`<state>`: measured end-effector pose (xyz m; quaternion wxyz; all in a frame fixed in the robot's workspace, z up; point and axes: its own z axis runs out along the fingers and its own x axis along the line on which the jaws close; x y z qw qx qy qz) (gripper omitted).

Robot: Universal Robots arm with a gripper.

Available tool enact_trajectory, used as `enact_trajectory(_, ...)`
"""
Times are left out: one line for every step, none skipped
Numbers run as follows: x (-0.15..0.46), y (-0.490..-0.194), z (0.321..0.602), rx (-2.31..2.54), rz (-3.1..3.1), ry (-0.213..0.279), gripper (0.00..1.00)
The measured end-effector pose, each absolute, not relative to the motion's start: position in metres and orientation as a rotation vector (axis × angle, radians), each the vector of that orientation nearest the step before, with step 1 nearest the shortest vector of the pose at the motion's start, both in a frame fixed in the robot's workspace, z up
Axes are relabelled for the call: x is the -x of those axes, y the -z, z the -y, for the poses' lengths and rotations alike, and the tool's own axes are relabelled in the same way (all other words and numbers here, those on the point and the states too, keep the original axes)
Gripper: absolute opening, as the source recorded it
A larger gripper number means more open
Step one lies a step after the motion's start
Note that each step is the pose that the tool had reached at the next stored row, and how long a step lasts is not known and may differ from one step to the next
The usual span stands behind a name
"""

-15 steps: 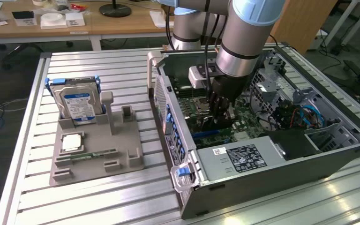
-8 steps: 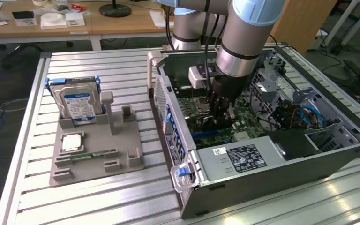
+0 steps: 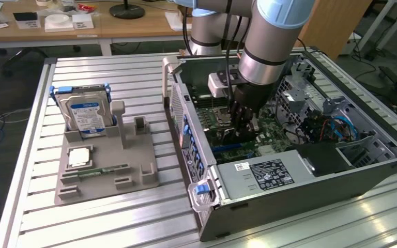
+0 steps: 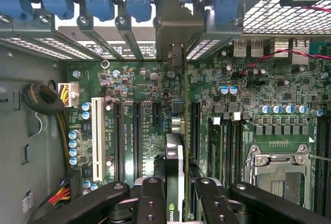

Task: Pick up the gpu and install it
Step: 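Insert the gpu into the slot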

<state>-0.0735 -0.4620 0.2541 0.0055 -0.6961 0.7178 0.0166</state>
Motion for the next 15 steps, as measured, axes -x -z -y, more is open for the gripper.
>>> enact_trajectory(0.0735, -0.2541, 0.462, 2.179, -2.247, -0.052, 0.27)
enact_trajectory(0.0735, -0.254, 0.462, 2.179, -2.247, -0.052, 0.27)
enact_trajectory(0.0735, -0.2539, 0.4621, 2.179, -2.247, -0.052, 0.27)
enact_trajectory(0.0735, -0.2532, 0.462, 2.179, -2.247, -0.052, 0.27)
enact_trajectory(0.0735, -0.2527, 0.462, 2.179, -2.247, -0.052, 0.27)
enact_trajectory(0.0735, -0.2525, 0.4621, 2.179, -2.247, -0.052, 0.27)
enact_trajectory(0.0735, -0.2524, 0.4621, 2.179, -2.247, -0.052, 0.27)
enact_trajectory(0.0735, -0.2524, 0.4621, 2.179, -2.247, -0.052, 0.27)
enact_trajectory(0.0735, -0.2523, 0.4621, 2.179, -2.247, -0.052, 0.27)
enact_trajectory(0.0735, -0.252, 0.462, 2.179, -2.247, -0.052, 0.27)
enact_trajectory(0.0735, -0.2513, 0.462, 2.179, -2.247, -0.052, 0.27)
enact_trajectory(0.0735, -0.2505, 0.462, 2.179, -2.247, -0.052, 0.27)
enact_trajectory(0.0735, -0.2498, 0.4621, 2.179, -2.247, -0.052, 0.27)
enact_trajectory(0.0735, -0.2491, 0.4621, 2.179, -2.247, -0.052, 0.27)
enact_trajectory(0.0735, -0.2486, 0.4621, 2.179, -2.247, -0.052, 0.27)
